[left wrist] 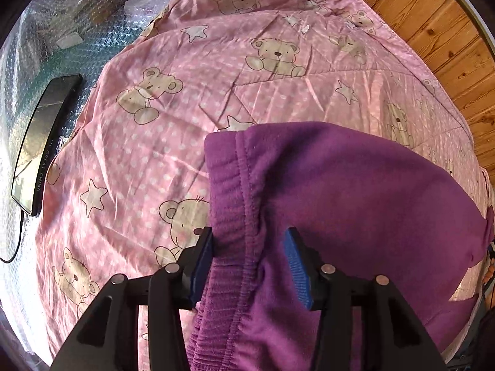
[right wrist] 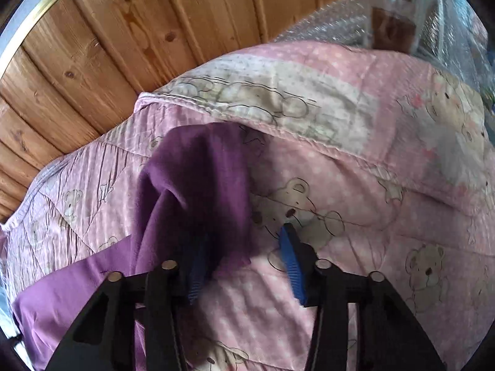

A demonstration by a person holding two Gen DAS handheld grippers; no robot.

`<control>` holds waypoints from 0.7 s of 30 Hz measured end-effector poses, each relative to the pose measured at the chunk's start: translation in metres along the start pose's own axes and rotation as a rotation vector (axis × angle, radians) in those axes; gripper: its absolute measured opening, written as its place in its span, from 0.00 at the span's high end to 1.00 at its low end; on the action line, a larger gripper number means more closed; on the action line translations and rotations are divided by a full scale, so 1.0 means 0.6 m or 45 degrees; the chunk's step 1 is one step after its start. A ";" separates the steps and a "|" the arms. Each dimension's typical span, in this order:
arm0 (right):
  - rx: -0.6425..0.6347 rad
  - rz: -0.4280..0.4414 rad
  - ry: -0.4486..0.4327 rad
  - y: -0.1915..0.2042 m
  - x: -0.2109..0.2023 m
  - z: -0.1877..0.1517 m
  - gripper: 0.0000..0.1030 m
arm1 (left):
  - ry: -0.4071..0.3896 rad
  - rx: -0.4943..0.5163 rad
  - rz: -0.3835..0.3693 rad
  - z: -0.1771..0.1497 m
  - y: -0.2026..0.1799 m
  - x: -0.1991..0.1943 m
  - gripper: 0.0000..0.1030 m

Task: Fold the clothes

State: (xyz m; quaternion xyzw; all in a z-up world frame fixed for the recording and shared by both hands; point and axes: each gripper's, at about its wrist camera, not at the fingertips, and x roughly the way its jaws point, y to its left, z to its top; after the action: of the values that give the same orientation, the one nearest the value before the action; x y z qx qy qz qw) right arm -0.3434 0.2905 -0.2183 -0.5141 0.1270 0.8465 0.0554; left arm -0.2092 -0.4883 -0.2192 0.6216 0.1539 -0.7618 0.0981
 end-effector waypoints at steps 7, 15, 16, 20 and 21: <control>-0.035 -0.227 -0.134 -0.055 -0.150 -0.004 0.97 | 0.010 0.010 -0.009 0.004 0.004 0.002 0.52; -0.106 -0.446 0.140 -0.151 -0.101 -0.047 0.63 | 0.035 0.043 -0.017 0.009 0.011 0.000 0.51; -0.081 -0.429 0.095 -0.139 -0.118 -0.046 0.63 | 0.031 0.056 -0.005 0.009 0.011 -0.007 0.51; -0.167 -0.246 -0.040 -0.021 -0.173 -0.041 0.54 | -0.107 0.087 0.000 0.010 0.006 -0.068 0.51; -0.225 -0.176 -0.023 0.014 -0.176 -0.046 0.53 | -0.132 0.093 -0.026 0.011 0.004 -0.078 0.51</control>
State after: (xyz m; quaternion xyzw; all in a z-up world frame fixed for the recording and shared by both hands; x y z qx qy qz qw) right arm -0.2725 0.2788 -0.1359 -0.5169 0.0156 0.8531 0.0690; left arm -0.2045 -0.4948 -0.1726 0.5829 0.1270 -0.7990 0.0755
